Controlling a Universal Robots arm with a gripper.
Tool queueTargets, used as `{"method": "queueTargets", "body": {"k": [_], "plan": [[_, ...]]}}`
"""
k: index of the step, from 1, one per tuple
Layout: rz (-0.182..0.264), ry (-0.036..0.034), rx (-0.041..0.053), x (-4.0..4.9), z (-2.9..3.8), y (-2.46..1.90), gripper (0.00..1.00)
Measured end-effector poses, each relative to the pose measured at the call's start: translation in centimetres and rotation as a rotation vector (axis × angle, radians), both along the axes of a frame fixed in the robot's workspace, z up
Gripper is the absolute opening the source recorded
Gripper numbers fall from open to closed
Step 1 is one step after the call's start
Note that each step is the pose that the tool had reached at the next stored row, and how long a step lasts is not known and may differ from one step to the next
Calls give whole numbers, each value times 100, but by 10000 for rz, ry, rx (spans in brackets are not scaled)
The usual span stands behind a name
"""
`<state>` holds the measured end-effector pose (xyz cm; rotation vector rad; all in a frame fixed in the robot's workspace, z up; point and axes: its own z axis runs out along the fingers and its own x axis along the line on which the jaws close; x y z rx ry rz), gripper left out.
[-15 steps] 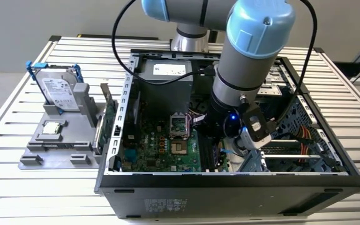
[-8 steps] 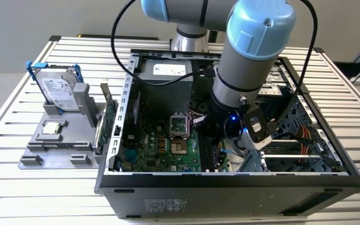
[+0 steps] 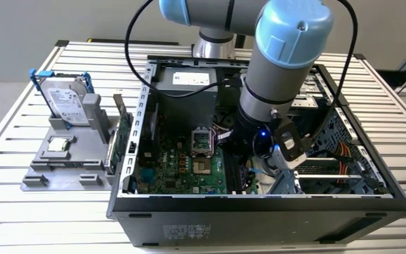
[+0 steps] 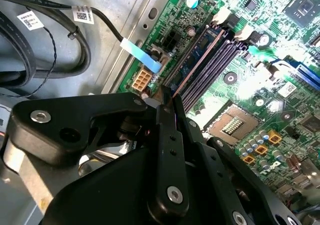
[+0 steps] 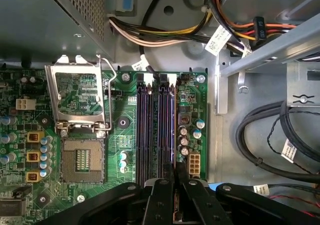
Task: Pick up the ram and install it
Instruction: 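Insert the ram into the slot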
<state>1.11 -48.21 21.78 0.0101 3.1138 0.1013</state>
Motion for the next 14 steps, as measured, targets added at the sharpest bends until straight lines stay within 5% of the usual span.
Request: {"method": "queueTargets", "body": {"k": [14], "plan": [[3, 21, -21, 0, -67, 8, 0]]}}
